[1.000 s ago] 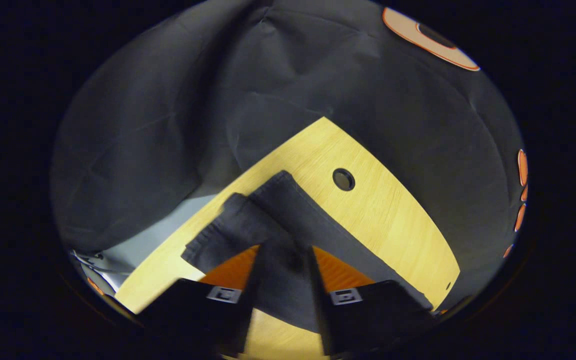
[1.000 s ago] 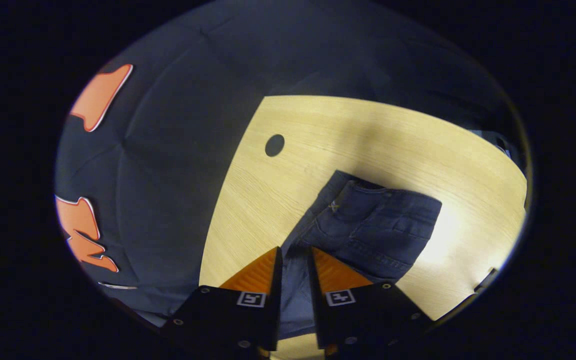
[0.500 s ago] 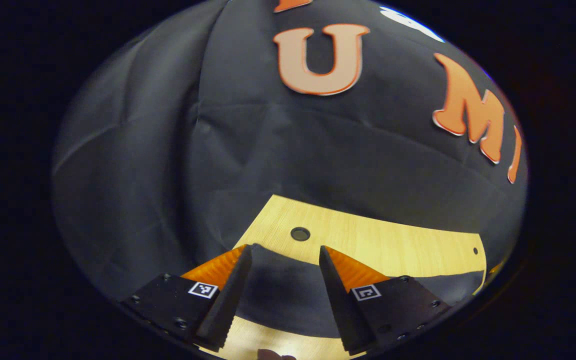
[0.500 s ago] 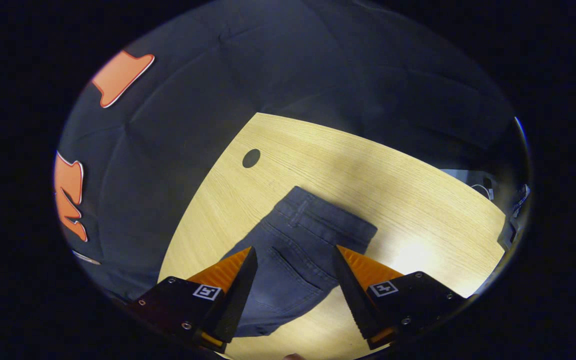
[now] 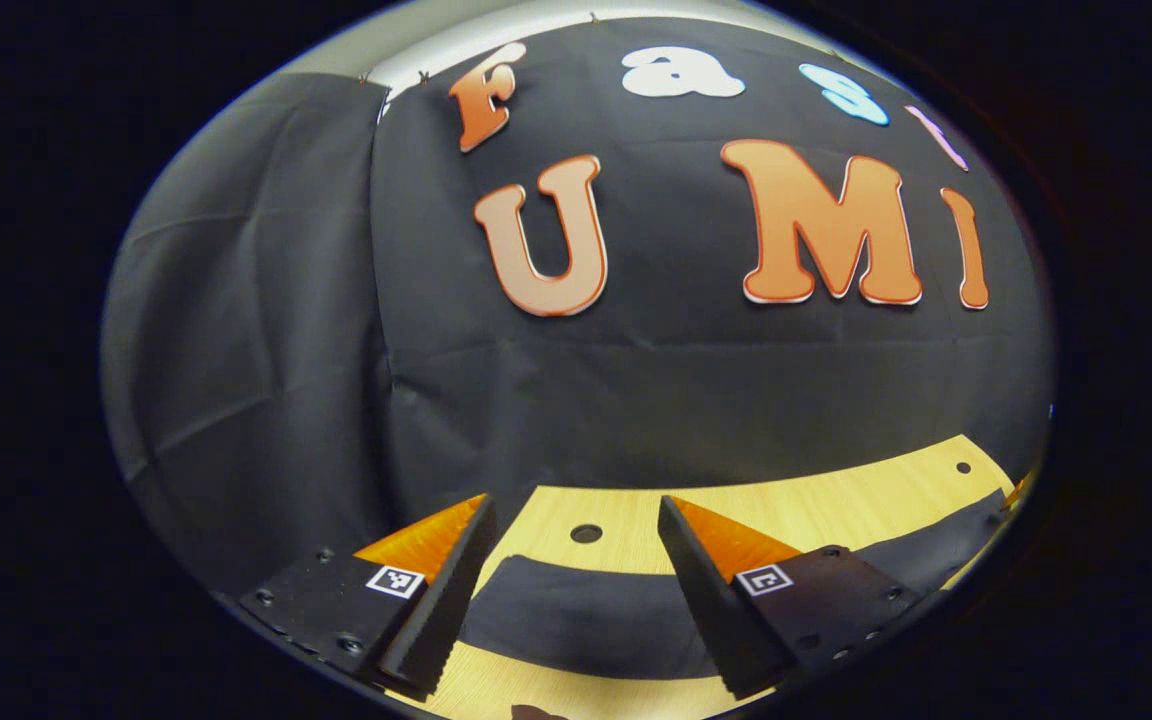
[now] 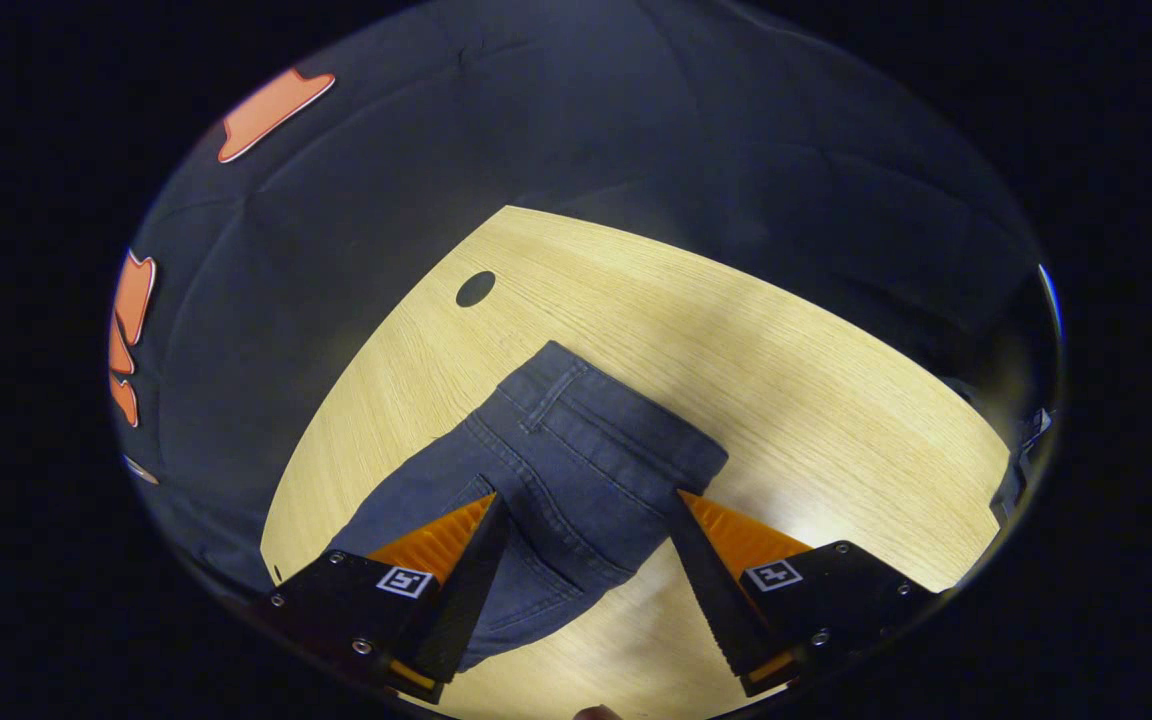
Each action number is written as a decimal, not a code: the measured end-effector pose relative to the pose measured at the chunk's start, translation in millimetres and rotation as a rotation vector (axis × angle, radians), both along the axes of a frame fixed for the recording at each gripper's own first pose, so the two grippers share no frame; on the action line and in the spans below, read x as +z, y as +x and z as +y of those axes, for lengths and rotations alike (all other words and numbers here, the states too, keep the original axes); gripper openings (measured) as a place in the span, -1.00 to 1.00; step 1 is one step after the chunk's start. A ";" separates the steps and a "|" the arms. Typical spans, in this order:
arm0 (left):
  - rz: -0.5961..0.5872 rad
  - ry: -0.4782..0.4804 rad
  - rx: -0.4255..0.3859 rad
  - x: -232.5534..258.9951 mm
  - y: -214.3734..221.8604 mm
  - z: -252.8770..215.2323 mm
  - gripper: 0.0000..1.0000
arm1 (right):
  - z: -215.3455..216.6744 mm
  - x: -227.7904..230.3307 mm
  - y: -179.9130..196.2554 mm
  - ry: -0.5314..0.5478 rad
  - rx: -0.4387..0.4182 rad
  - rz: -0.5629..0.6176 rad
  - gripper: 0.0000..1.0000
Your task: Grasp the waist and the cuffs of the jeans and fold them to make the two legs overlap; first hold the waist and fold one-third of the jeans toward the cuffs, then hold the cuffs and fold the remaining one-third in the same direction to finish folding.
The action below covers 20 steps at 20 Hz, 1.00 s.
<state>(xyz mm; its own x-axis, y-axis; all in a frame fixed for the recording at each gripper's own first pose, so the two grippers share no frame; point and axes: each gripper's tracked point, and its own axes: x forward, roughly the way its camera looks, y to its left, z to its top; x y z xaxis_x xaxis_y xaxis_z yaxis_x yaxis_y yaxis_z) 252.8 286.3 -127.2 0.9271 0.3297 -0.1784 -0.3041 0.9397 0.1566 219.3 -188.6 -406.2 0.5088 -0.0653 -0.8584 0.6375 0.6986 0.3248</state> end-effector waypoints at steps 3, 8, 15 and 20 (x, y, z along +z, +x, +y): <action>-0.014 0.011 -0.023 8.4 -17.0 -21.2 0.96 | -2.7 -2.8 -5.0 -0.025 0.001 0.011 0.93; 0.006 0.011 -0.032 7.1 -34.7 -43.6 0.96 | -0.2 -14.5 -20.9 -0.044 -0.016 0.111 0.88; 0.032 0.002 -0.054 -3.5 -47.7 -76.7 1.00 | 9.5 -27.3 -12.0 -0.022 -0.023 0.071 0.19; 0.027 -0.002 -0.074 -4.4 -56.1 -89.5 1.00 | 11.0 -3.4 3.8 -0.093 0.004 -0.051 -0.64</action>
